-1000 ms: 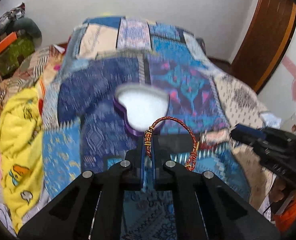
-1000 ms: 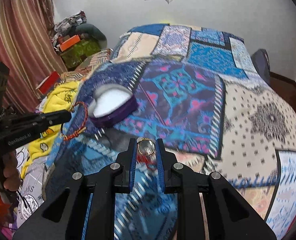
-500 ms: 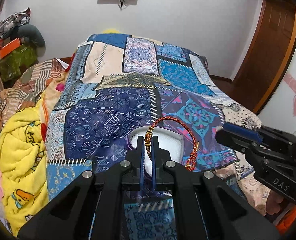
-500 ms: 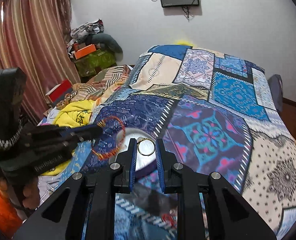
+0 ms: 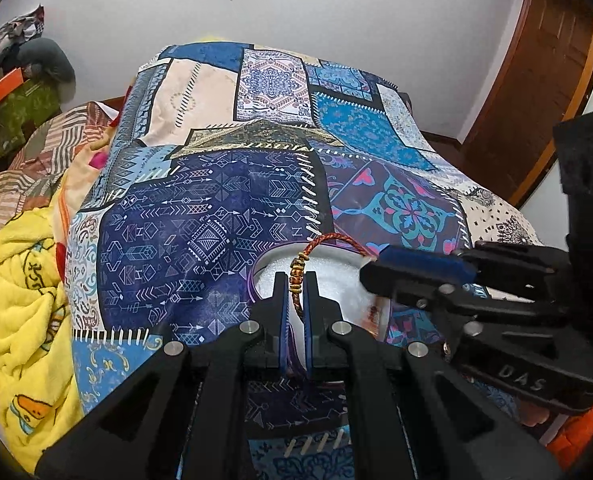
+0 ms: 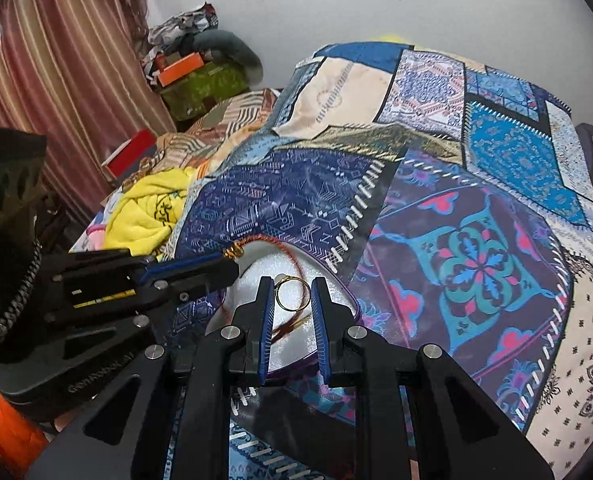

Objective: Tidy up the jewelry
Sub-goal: 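Carry the bracelet and ring over the heart tin and open both grippers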

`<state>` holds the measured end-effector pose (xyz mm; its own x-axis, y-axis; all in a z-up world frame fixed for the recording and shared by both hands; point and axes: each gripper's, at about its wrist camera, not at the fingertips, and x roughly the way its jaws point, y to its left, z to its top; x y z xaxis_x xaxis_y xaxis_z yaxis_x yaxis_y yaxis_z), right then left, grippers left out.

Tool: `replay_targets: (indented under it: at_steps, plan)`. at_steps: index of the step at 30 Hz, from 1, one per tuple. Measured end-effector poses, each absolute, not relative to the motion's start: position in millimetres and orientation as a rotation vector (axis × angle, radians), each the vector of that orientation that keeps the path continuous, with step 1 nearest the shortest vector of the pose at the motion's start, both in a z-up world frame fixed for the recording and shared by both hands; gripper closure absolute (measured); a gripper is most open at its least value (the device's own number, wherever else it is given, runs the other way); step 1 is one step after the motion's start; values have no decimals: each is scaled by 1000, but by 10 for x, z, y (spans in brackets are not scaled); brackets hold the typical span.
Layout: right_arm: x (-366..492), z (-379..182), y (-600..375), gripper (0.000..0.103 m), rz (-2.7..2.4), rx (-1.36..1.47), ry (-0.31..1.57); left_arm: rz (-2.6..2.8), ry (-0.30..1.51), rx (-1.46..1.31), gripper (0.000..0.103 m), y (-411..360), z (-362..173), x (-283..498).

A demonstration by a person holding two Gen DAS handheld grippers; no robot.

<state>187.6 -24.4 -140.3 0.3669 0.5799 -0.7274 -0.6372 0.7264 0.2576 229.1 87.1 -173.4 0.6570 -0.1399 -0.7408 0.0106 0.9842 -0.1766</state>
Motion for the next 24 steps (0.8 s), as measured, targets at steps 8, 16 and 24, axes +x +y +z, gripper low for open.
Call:
replay_targets:
  at_steps: [8, 16, 24]
  plan:
    - [1847, -1458, -178, 86, 801, -129, 936, -65, 839, -129, 98, 851, -1676, 2264]
    - [1791, -1238, -395, 84, 752, -110, 902, -33, 799, -113, 83, 850, -1435, 2125]
    - [1637, -877, -892, 83, 645, -80, 818, -40, 743, -113, 69, 728, -1122, 1926]
